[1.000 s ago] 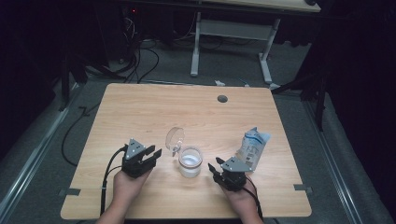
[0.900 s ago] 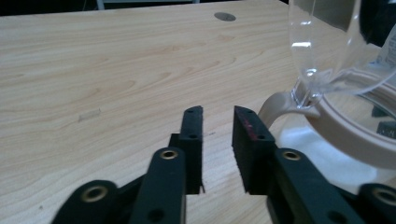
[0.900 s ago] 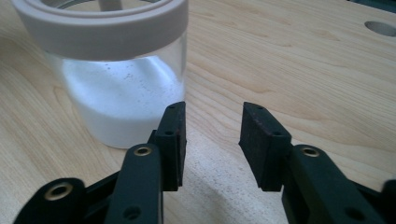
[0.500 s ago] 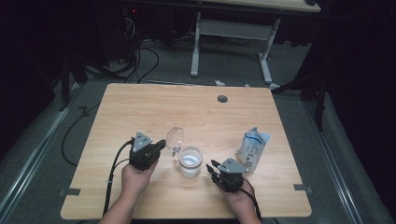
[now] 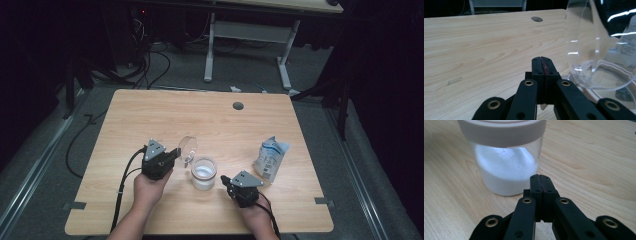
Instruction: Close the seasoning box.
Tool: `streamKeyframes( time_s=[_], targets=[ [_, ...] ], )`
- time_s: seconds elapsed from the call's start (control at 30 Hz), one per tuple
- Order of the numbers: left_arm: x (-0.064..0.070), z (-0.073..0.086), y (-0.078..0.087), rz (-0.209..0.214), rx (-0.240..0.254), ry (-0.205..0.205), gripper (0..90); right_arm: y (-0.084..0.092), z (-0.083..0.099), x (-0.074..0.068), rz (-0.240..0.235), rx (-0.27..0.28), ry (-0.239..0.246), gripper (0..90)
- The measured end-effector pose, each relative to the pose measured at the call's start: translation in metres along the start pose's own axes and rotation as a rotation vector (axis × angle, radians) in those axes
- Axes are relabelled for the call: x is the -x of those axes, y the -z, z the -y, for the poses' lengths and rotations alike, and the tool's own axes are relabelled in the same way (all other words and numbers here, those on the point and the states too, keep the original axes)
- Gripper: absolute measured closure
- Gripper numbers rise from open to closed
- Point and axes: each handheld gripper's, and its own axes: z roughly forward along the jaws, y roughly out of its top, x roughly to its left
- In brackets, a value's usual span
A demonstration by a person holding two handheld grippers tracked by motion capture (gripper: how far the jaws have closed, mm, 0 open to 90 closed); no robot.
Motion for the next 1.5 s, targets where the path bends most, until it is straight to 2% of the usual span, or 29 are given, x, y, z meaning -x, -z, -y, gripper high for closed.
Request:
streamKeyframes(
  time_s=[0.37, 1.2, 1.23, 1.5],
  targets=[
    [0.006, 0.0, 0.0, 0.019, 0.017, 0.003, 89.8, -0.004, -0.001, -0.008, -0.012, -0.016, 0.033, 89.5],
    [0.016, 0.004, -0.001, 0.042, 0.029, -0.008, 89.5, -0.009, -0.001, -0.012, -0.02, -0.021, 0.04, 89.4],
    [0.049, -0.005, -0.026, 0.046, 0.418, 0.465, 89.3, -0.008, -0.001, -0.012, -0.019, -0.019, 0.04, 89.4],
    [0.05, -0.005, -0.025, 0.048, 0.424, 0.471, 88.5, -0.004, 0.0, -0.006, -0.002, -0.009, 0.027, 89.3]
  ],
)
